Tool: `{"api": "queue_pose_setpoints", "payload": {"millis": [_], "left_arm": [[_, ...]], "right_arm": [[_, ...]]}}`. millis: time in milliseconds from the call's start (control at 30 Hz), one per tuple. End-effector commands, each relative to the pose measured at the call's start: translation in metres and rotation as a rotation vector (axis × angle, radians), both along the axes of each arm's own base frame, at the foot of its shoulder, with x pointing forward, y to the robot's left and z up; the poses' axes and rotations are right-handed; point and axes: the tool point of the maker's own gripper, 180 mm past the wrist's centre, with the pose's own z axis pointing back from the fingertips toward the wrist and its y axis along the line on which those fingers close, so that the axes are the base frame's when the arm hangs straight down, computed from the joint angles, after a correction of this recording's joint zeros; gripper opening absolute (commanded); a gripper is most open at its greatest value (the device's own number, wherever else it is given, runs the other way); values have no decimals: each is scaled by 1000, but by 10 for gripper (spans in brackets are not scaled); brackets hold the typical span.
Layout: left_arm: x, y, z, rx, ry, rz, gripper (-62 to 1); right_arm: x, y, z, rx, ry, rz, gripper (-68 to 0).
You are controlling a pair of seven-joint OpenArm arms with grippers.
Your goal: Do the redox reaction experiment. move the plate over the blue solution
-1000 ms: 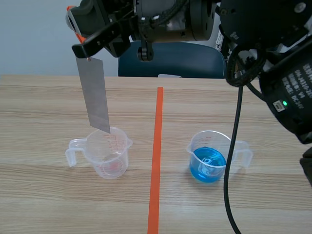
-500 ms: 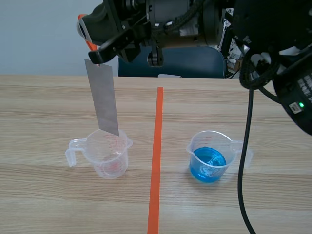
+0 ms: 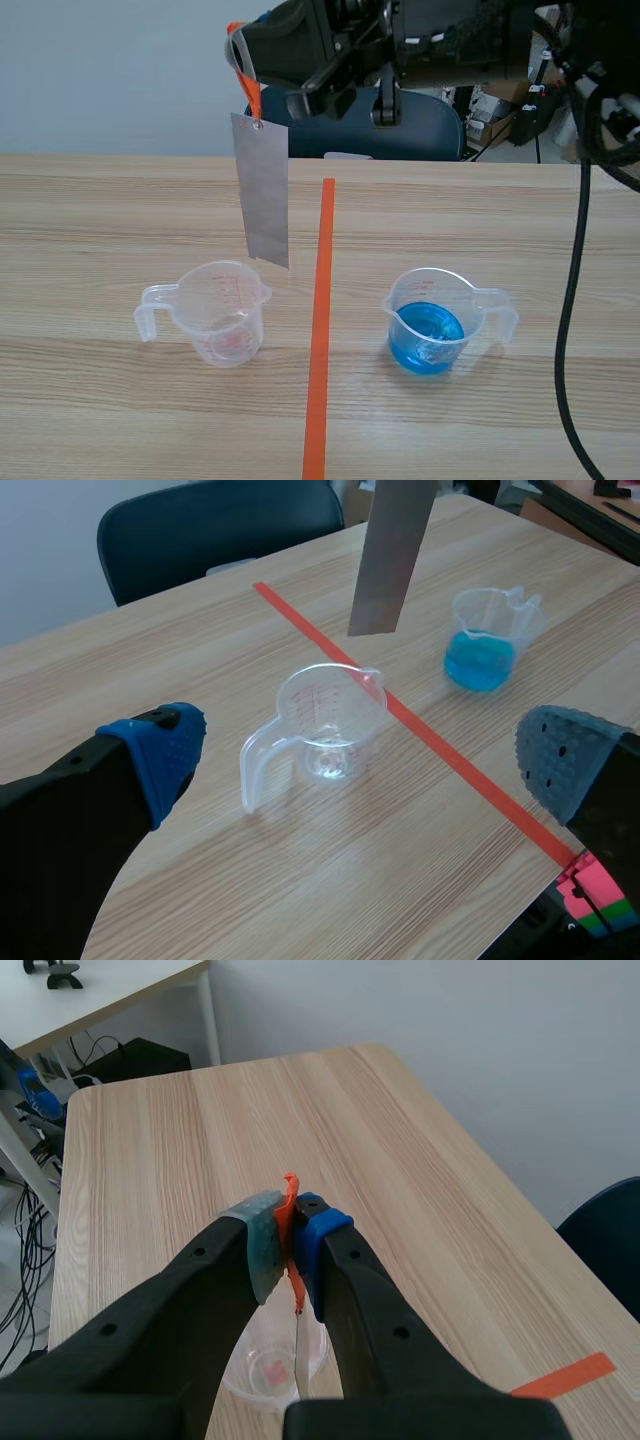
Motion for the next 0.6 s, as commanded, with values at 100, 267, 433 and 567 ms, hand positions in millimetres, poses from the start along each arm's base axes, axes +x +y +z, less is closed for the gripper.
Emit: {"api": "queue_pose_setpoints", "payload": {"millis": [100,267,433,567], "left_arm": [[-4,-8,3,-51,1,-13,-190],[7,-17,8,-63,-41,-44,-342],[26,-30,6,-36,-58,-76,-501],[34,-39,3,-24,-58,-101,-557]], "right_arm": [[5,-12,15,15,-38,-16,-674],[3,-24,15,7,-41,1,-674],[5,-42,25,15,-53,-17,-674],[2,-55,32,5,-55,-16,-673]]}}
